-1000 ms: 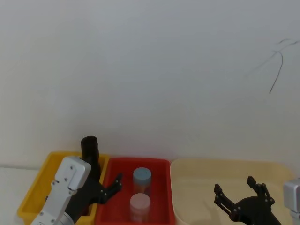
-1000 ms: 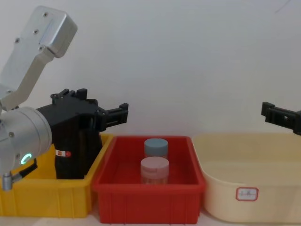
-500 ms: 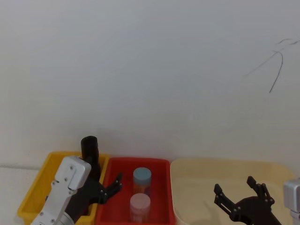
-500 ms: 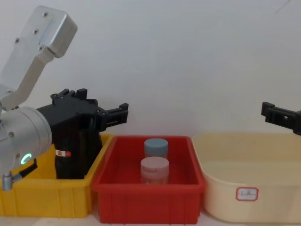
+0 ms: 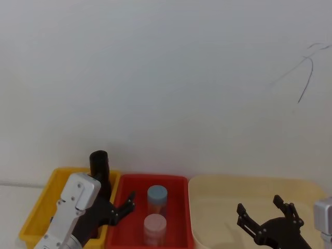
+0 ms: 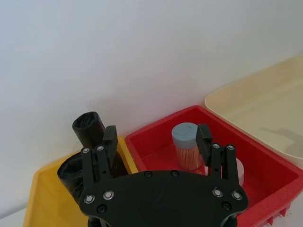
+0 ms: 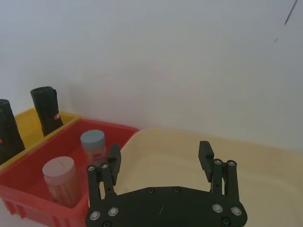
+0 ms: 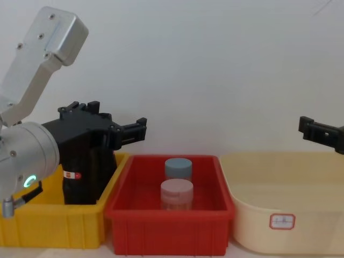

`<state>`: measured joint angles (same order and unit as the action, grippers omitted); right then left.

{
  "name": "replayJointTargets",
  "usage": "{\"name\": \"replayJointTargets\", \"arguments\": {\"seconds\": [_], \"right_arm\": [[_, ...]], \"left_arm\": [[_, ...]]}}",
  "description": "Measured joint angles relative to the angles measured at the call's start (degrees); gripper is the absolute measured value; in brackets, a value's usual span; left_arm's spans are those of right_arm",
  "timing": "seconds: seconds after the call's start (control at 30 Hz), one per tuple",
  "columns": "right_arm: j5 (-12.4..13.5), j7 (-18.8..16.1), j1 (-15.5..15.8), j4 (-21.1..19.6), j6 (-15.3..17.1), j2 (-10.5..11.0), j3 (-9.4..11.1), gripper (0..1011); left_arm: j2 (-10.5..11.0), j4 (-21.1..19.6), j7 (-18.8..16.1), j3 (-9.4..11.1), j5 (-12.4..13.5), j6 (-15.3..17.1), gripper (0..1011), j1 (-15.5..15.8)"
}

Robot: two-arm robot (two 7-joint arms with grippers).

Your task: Pick up the garbage bag with the one hand and transfer it to the other hand.

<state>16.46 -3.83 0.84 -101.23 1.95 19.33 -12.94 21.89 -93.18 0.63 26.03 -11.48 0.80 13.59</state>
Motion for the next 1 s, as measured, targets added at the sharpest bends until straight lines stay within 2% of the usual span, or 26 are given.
{"name": "replayJointTargets", "arguments": {"seconds": [1.0], "right_arm": [[0.0,0.0,0.0,0.0,0.0,0.0,0.0,1000]], "left_arm": [[0.0,0.0,0.0,0.0,0.0,0.0,1001,0.0]]}}
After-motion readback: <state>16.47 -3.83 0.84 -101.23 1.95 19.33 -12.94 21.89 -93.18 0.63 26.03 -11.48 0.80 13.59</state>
